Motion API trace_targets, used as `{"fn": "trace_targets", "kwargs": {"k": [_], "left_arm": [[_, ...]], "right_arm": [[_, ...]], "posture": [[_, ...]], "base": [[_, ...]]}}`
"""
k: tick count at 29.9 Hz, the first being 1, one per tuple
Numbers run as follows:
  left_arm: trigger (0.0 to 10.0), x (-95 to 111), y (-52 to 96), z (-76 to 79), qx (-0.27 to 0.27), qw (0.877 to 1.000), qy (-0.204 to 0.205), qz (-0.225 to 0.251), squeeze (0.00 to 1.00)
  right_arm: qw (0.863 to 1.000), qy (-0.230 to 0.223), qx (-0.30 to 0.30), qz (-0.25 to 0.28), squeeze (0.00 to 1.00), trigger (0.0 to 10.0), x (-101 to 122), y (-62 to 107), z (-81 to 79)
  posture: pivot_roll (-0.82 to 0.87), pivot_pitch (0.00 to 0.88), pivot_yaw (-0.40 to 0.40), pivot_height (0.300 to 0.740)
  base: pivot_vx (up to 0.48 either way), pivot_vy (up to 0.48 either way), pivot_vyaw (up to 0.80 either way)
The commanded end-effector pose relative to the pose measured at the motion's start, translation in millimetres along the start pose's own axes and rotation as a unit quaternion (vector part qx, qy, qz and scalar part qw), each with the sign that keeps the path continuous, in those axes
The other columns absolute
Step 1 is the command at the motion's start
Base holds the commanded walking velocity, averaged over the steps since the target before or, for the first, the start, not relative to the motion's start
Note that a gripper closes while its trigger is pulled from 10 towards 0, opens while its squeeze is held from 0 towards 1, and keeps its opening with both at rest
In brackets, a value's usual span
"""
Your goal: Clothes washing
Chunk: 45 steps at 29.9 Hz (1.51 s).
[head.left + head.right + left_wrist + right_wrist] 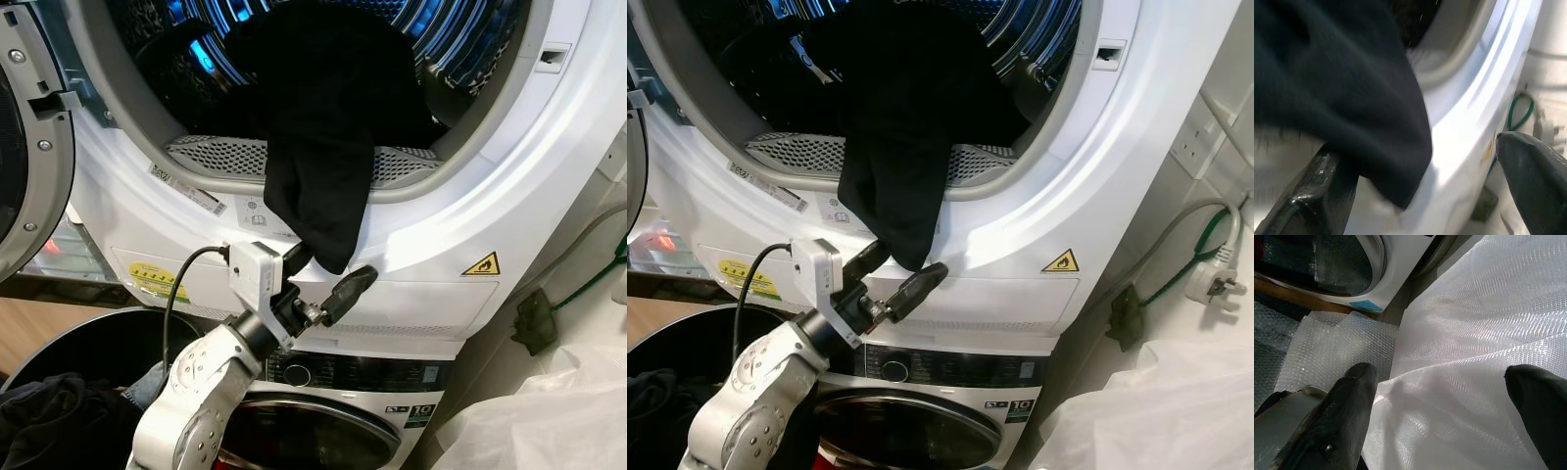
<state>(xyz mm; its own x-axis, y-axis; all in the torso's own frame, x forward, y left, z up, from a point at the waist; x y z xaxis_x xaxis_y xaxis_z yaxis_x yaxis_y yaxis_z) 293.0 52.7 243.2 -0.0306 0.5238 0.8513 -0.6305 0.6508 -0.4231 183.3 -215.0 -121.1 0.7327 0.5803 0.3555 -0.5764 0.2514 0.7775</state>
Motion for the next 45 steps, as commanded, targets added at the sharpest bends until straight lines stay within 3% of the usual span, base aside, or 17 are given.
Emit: {"fn": "trace_targets", "kwargs": {"k": [1, 10, 15, 22, 24, 28, 29, 30, 31, 33, 37, 39, 41, 42, 45], "left_arm": [[10.0, 12, -5.6, -5.3, -0.001, 1.0, 0.002, 0.018, 0.0], [10.0, 59, -35.8, -1.6, -0.03, 0.995, -0.042, 0.085, 0.0], [10.0, 86, -53.1, 7.4, -0.075, 0.989, -0.07, 0.103, 0.0], [10.0, 104, -58.3, 10.8, -0.105, 0.984, -0.11, 0.094, 0.0], [10.0, 117, -68.7, -18.6, -0.033, 0.977, -0.197, 0.077, 0.0], [10.0, 125, -72.1, -34.6, -0.002, 0.973, -0.221, 0.065, 0.0], [10.0, 131, -77.1, -61.5, 0.05, 0.967, -0.249, 0.026, 0.0], [10.0, 131, -77.1, -61.5, 0.05, 0.967, -0.249, 0.026, 0.0], [10.0, 133, -79.4, -73.4, 0.073, 0.962, -0.262, 0.007, 0.0], [10.0, 132, -90.5, -95.0, 0.103, 0.963, -0.248, -0.039, 0.0], [10.0, 137, -101.4, -101.7, 0.119, 0.962, -0.242, -0.048, 0.0], [10.0, 144, -114.9, -100.2, 0.123, 0.962, -0.24, -0.041, 0.0], [10.0, 146, -123.6, -95.7, 0.118, 0.966, -0.227, -0.037, 0.0], [10.0, 150, -132.9, -87.5, 0.098, 0.974, -0.204, -0.02, 0.0], [10.0, 153, -141.7, -78.8, 0.084, 0.978, -0.189, -0.007, 0.0]], "right_arm": [[1.0, -0.002, -0.003, -0.003, 0.0, 10.0, -2, 0.1, 0.9], [1.0, -0.005, -0.007, -0.007, 0.0, 10.0, -5, 0.4, 2.1], [1.0, -0.004, -0.007, -0.01, 0.0, 10.0, -7, 0.9, 1.1], [1.0, -0.006, -0.004, -0.009, 0.0, 10.0, -7, 1.7, -2.4], [1.0, -0.005, -0.001, -0.01, 0.0, 10.0, -7, 2.2, -4.3], [1.0, -0.004, 0.0, -0.01, 0.0, 10.0, -8, 2.4, -5.1], [1.0, -0.004, 0.0, -0.011, 0.0, 10.0, -9, 2.6, -5.3], [1.0, -0.004, 0.0, -0.011, 0.0, 10.0, -9, 2.6, -5.3], [1.0, -0.005, -0.001, -0.012, 0.0, 10.0, -9, 2.7, -5.2], [1.0, -0.007, -0.002, -0.014, 0.0, 10.0, -11, 3.0, -5.0], [1.0, -0.007, -0.003, -0.016, 0.0, 10.0, -13, 3.4, -5.2], [1.0, -0.009, -0.002, -0.019, 0.0, 10.0, -15, 3.9, -5.6], [1.0, -0.008, -0.002, -0.02, 0.0, 10.0, -17, 4.3, -6.0], [1.0, -0.009, -0.001, -0.021, 0.0, 10.0, -18, 4.8, -6.7], [1.0, -0.009, -0.001, -0.022, 0.0, 10.0, -19, 5.3, -8.0]], "posture": [[0.13, 0.0, -0.011, 0.74], [0.12, 0.0, -0.006, 0.74], [0.12, 0.0, -0.003, 0.74], [0.11, 0.0, 0.009, 0.74], [0.11, 0.0, 0.011, 0.74], [0.1, 0.0, 0.02, 0.74], [0.09, 0.0, 0.028, 0.74], [0.09, 0.0, 0.028, 0.74], [0.09, 0.0, 0.032, 0.74], [0.08, 0.0, 0.04, 0.74], [0.07, 0.0, 0.046, 0.74], [0.06, 0.0, 0.049, 0.74], [0.06, 0.0, 0.052, 0.74], [0.04, 0.0, 0.058, 0.74], [0.03, 0.0, 0.065, 0.74]], "base": [[0.0, 0.0, 0.0], [0.0, 0.0, 0.0], [0.0, 0.0, 0.0], [0.0, 0.0, 0.0], [0.0, 0.0, 0.0], [0.0, 0.0, 0.0], [0.0, 0.0, 0.0], [0.0, 0.0, 0.0], [0.0, 0.0, 0.0], [0.0, 0.0, 0.0], [0.0, 0.0, 0.0], [0.0, 0.0, 0.0], [0.0, 0.0, 0.0], [0.0, 0.0, 0.0], [0.0, 0.0, 0.0]]}}
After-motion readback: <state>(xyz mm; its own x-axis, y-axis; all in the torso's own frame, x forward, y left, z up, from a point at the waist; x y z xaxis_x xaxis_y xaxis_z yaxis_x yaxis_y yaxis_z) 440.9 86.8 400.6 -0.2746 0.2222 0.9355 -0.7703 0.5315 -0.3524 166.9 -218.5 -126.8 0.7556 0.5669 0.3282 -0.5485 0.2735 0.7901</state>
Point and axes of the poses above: a point about 5 cm out from each wrist's last joint towards the gripper, its own y axis pointing back from the gripper into the wrist, its own x axis along the axis of the wrist's last joint, z = x × y, the point moved 4 cm from there along -y, pointing out of the wrist towards the gripper, and after that the axes turned 15 degrees about y, right-handed, at the moved point
